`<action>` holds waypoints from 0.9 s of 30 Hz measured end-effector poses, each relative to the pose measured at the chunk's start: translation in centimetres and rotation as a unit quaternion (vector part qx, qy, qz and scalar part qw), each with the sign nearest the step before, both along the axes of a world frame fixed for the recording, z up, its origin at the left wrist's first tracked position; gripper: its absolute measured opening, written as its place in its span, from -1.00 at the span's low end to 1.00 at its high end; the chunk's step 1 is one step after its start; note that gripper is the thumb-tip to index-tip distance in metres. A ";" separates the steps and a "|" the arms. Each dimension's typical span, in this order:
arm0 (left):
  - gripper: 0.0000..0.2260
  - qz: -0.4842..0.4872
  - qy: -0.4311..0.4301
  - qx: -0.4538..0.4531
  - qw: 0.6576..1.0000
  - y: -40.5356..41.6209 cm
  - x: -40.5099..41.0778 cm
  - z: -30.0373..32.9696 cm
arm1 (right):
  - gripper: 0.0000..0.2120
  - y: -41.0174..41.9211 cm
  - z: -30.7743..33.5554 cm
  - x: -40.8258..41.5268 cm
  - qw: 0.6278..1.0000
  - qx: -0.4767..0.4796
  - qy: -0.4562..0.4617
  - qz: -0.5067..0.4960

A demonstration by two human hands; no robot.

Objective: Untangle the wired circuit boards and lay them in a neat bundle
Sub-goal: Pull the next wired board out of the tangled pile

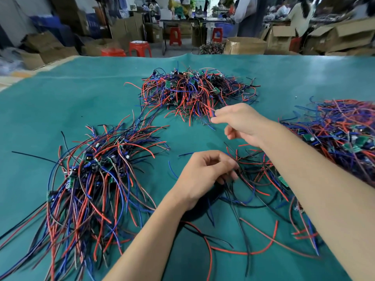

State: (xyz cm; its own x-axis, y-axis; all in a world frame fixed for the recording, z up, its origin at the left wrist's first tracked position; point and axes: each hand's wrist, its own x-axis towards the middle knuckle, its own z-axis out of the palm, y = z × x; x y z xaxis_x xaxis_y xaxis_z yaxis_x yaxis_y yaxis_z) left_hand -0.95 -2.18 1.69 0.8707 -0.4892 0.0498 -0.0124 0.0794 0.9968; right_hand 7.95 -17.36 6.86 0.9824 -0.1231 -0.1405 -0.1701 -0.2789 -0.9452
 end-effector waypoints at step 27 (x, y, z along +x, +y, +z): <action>-0.78 -0.005 0.053 -0.019 0.998 0.2 0.1 0.0 | -0.80 -0.2 -4.2 -12.5 0.981 0.096 -0.154 -0.062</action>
State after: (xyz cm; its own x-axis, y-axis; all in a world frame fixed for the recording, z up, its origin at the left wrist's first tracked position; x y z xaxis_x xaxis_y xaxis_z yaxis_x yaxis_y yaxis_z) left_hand -0.82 -2.02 1.70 0.8668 -0.4980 -0.0246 0.0946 0.1159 0.9887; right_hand -4.53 -17.52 2.65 0.9612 -0.2445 0.1281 0.1101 -0.0859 -0.9902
